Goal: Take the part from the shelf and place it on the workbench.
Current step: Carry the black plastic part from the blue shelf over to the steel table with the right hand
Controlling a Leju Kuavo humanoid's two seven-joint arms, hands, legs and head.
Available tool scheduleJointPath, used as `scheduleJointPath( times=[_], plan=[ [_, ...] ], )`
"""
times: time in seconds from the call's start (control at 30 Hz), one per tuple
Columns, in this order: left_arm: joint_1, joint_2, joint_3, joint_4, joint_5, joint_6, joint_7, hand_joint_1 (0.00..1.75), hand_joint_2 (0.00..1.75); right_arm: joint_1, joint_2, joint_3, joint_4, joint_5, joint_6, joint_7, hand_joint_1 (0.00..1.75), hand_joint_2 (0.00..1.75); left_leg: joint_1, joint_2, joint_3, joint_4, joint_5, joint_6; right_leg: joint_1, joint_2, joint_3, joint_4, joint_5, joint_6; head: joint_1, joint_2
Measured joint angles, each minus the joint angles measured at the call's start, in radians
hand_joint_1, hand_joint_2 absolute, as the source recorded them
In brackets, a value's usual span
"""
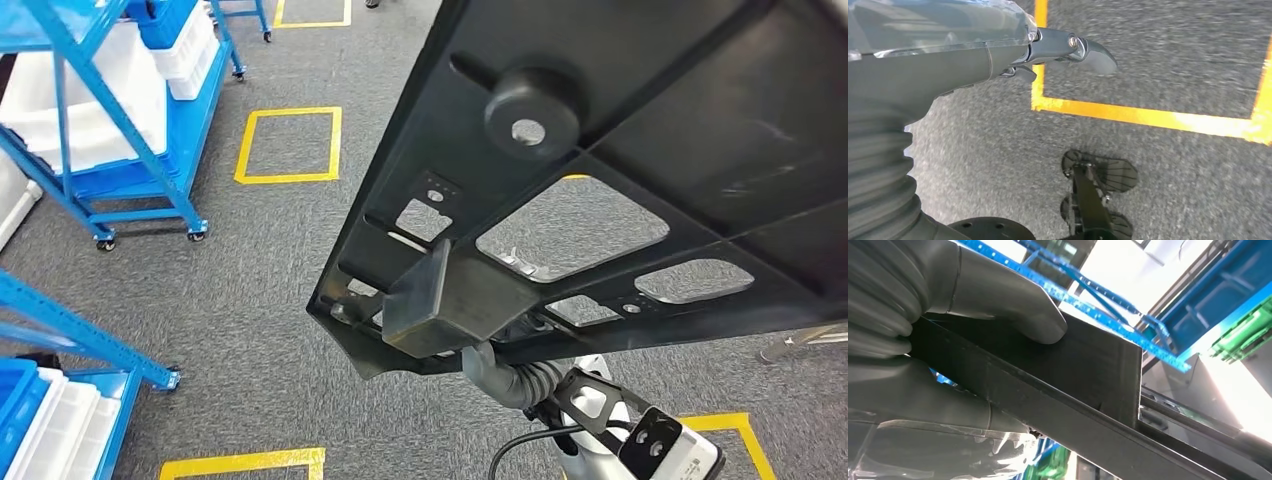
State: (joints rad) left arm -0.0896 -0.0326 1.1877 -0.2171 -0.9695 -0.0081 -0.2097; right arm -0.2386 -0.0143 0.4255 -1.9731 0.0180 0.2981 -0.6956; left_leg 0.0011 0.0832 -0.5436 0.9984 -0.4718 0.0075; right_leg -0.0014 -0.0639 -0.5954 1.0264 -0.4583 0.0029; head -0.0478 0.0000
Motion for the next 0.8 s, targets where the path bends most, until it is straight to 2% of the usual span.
scheduleJointPath(
  times=[0.03,0.1,0.13,0.17,0.2,0.23,0.27,0.3,0.33,0.37,0.4,0.47,0.5,0.53,0.6,0.63,0.7,0.73,0.77,0.8],
  plan=[
    [-0.001,0.0,-0.001,0.0,0.002,0.002,-0.001,0.0,1.75,0.0,0.0,0.0,0.0,-0.001,-0.002,0.0,1.75,1.75,-0.001,0.008,0.001,0.0,-0.001,-0.005,0.004,-0.004,0.004,-0.012,-0.002,-0.004,0.0,0.0],
    [-0.003,0.0,-0.002,0.0,0.006,0.011,0.002,0.0,1.75,-0.001,-0.001,0.0,0.0,-0.003,-0.007,0.0,1.75,1.75,0.0,0.022,0.004,-0.001,-0.004,-0.016,0.006,0.017,0.003,-0.015,0.004,-0.013,0.0,0.0],
    [-0.005,0.001,-0.002,0.0,0.008,0.016,0.005,0.0,1.75,-0.003,0.0,0.0,0.0,-0.005,-0.01,0.0,1.75,1.75,0.002,0.011,0.003,0.006,-0.012,-0.022,0.003,0.026,0.004,-0.019,0.007,-0.019,0.0,0.0],
    [-0.006,0.001,-0.002,0.0,0.01,0.02,0.008,0.0,1.75,-0.007,0.0,0.0,0.001,-0.006,-0.011,0.0,1.75,1.75,0.004,-0.009,-0.006,0.03,-0.03,-0.027,0.0,0.036,0.004,-0.023,0.011,-0.025,0.0,0.0],
    [-0.006,0.002,-0.002,0.0,0.012,0.024,0.012,0.0,1.75,-0.012,0.001,0.0,0.002,-0.008,-0.012,0.0,1.75,1.75,0.007,-0.034,-0.025,0.074,-0.058,-0.03,-0.002,0.046,0.005,-0.026,0.014,-0.03,0.0,0.0],
    [-0.005,0.004,-0.002,0.0,0.014,0.026,0.016,0.0,1.75,-0.018,0.003,0.0,0.004,-0.01,-0.012,0.0,1.75,1.75,0.009,-0.059,-0.054,0.141,-0.094,-0.033,-0.002,0.056,0.005,-0.027,0.015,-0.034,0.0,0.0],
    [-0.004,0.005,-0.002,0.0,0.016,0.028,0.019,0.0,1.75,-0.022,0.004,0.0,0.007,-0.011,-0.011,0.0,1.75,1.75,0.01,-0.07,-0.088,0.214,-0.127,-0.034,-0.001,0.068,0.004,-0.027,0.016,-0.036,0.0,0.0],
    [-0.002,0.007,-0.002,0.0,0.017,0.029,0.02,0.0,1.75,-0.024,0.005,0.0,0.01,-0.012,-0.011,0.0,1.75,1.75,0.01,-0.074,-0.115,0.271,-0.145,-0.036,0.0,0.081,0.003,-0.026,0.016,-0.037,0.0,0.0],
    [-0.001,0.01,-0.002,0.0,0.018,0.028,0.02,0.0,1.75,-0.025,0.006,0.0,0.013,-0.014,-0.01,0.0,1.75,1.75,0.011,-0.076,-0.13,0.297,-0.144,-0.037,0.0,0.094,0.003,-0.026,0.016,-0.037,0.0,0.0],
    [-0.002,0.012,-0.001,0.0,0.019,0.027,0.019,0.0,1.75,-0.026,0.006,0.0,0.016,-0.015,-0.01,0.0,1.75,1.75,0.011,-0.078,-0.123,0.278,-0.121,-0.037,0.0,0.107,0.004,-0.024,0.016,-0.036,0.0,0.0],
    [-0.002,0.014,-0.001,0.0,0.021,0.026,0.018,0.0,1.75,-0.028,0.006,0.0,0.019,-0.015,-0.01,0.001,1.75,1.75,0.013,-0.084,-0.098,0.221,-0.084,-0.037,-0.001,0.12,0.005,-0.022,0.016,-0.034,0.0,0.0],
    [-0.004,0.017,-0.001,0.0,0.022,0.023,0.015,0.0,1.75,-0.034,0.008,0.0,0.023,-0.016,-0.01,0.001,1.75,1.75,0.02,-0.123,-0.035,0.08,-0.021,-0.036,-0.002,0.145,0.003,-0.014,0.013,-0.027,0.0,0.0],
    [-0.004,0.017,-0.001,0.0,0.022,0.021,0.013,0.0,1.75,-0.037,0.01,0.0,0.025,-0.016,-0.009,0.001,1.75,1.75,0.021,-0.14,-0.016,0.036,-0.008,-0.034,-0.002,0.156,-0.001,-0.01,0.013,-0.022,0.0,0.0],
    [-0.004,0.018,-0.001,0.0,0.022,0.02,0.012,0.0,1.75,-0.039,0.012,0.0,0.028,-0.016,-0.009,0.001,1.75,1.75,0.022,-0.15,-0.008,0.017,-0.007,-0.032,-0.002,0.166,-0.006,-0.008,0.015,-0.016,0.0,0.0],
    [-0.006,0.018,-0.001,0.0,0.022,0.019,0.01,0.0,1.75,-0.041,0.014,0.0,0.032,-0.016,-0.009,0.001,1.75,1.75,0.02,-0.137,-0.007,0.013,-0.005,-0.022,-0.004,0.186,-0.014,-0.009,0.02,-0.003,0.0,0.0],
    [-0.008,0.018,-0.001,0.0,0.022,0.018,0.01,0.0,1.75,-0.041,0.014,0.0,0.033,-0.017,-0.009,0.001,1.75,1.75,0.021,-0.126,-0.006,0.009,-0.002,-0.016,-0.004,0.181,-0.018,-0.005,0.017,0.002,0.0,0.0],
    [-0.011,0.017,-0.001,0.0,0.022,0.016,0.008,0.0,1.75,-0.044,0.014,0.0,0.036,-0.017,-0.009,0.001,1.75,1.75,0.022,-0.104,-0.005,0.0,0.004,-0.002,-0.001,0.136,-0.047,0.053,-0.021,0.01,0.0,0.0],
    [-0.011,0.017,-0.001,0.0,0.022,0.016,0.008,0.0,1.75,-0.046,0.014,0.0,0.038,-0.017,-0.009,0.001,1.75,1.75,0.019,-0.092,-0.004,-0.001,0.005,0.002,-0.001,0.105,-0.074,0.111,-0.052,0.012,0.0,0.0],
    [-0.009,0.018,-0.001,0.0,0.022,0.016,0.008,0.0,1.75,-0.048,0.014,0.0,0.04,-0.017,-0.009,0.001,1.75,1.75,0.016,-0.079,-0.005,-0.001,0.005,0.004,-0.002,0.085,-0.107,0.182,-0.085,0.015,0.0,0.0],
    [-0.008,0.018,-0.001,0.0,0.022,0.016,0.008,0.0,1.75,-0.048,0.014,0.0,0.042,-0.017,-0.009,0.001,1.75,1.75,0.014,-0.066,-0.005,-0.001,0.004,0.005,-0.004,0.075,-0.137,0.244,-0.108,0.016,0.0,0.0]
  ],
)
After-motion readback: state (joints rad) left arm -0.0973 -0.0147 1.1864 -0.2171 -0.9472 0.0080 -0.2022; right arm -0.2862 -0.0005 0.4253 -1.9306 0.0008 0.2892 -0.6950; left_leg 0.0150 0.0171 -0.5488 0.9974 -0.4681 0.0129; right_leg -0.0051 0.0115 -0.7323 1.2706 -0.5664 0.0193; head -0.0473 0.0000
